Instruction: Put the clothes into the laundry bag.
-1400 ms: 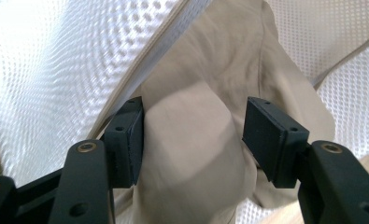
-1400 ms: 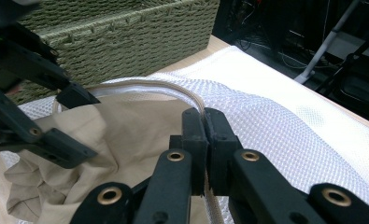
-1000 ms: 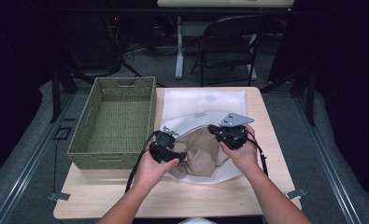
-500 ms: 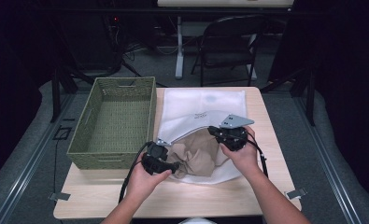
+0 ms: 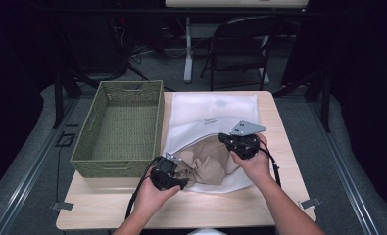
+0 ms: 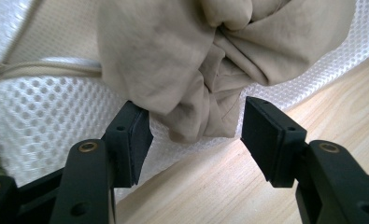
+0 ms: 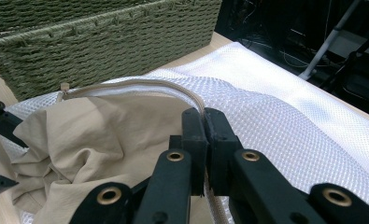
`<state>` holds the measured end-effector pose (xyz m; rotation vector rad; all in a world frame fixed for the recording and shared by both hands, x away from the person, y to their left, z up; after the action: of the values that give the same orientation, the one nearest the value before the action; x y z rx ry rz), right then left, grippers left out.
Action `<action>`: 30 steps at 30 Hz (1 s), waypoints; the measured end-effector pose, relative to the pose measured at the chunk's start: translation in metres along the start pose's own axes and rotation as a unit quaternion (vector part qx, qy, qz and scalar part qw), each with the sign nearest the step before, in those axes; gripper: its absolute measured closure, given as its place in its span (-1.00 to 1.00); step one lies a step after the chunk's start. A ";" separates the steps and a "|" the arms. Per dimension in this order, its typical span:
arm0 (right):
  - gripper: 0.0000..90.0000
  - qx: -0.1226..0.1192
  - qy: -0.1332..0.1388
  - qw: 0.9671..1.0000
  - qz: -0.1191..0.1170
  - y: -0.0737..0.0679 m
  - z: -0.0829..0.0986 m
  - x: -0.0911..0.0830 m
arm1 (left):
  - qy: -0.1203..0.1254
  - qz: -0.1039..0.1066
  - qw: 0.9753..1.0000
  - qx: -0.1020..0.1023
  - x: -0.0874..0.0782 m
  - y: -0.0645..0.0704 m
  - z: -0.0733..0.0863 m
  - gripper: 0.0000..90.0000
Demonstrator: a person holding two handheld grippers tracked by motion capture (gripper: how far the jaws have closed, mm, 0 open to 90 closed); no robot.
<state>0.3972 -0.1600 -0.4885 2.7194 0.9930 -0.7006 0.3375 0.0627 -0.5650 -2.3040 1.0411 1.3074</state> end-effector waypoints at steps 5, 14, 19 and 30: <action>0.95 -0.001 0.000 1.000 0.000 0.000 0.001 0.000 | -0.007 0.000 1.000 0.002 0.006 0.003 0.002 -0.05; 0.95 -0.001 0.000 1.000 -0.001 -0.001 0.001 0.001 | -0.021 -0.009 1.000 0.013 0.013 0.005 0.004 0.16; 0.95 -0.002 0.000 1.000 -0.002 -0.002 0.001 0.001 | -0.031 -0.019 0.999 0.021 0.017 0.005 0.004 0.26; 0.95 -0.001 0.001 1.000 -0.002 -0.002 0.001 0.001 | -0.025 -0.027 0.999 0.026 0.017 0.003 0.002 0.87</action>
<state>0.3958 -0.1581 -0.4901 2.7167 0.9987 -0.6973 0.3397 0.0540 -0.5804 -2.2336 0.9795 1.2952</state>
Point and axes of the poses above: each handheld gripper's, and its own axes: x roughly forward along the jaws, z roughly out of its underside, y roughly to its right, the point moved 4 cm from there along x, roughly forward along the jaws, and after that the axes turned 8 degrees about x, right-handed, at the moved point
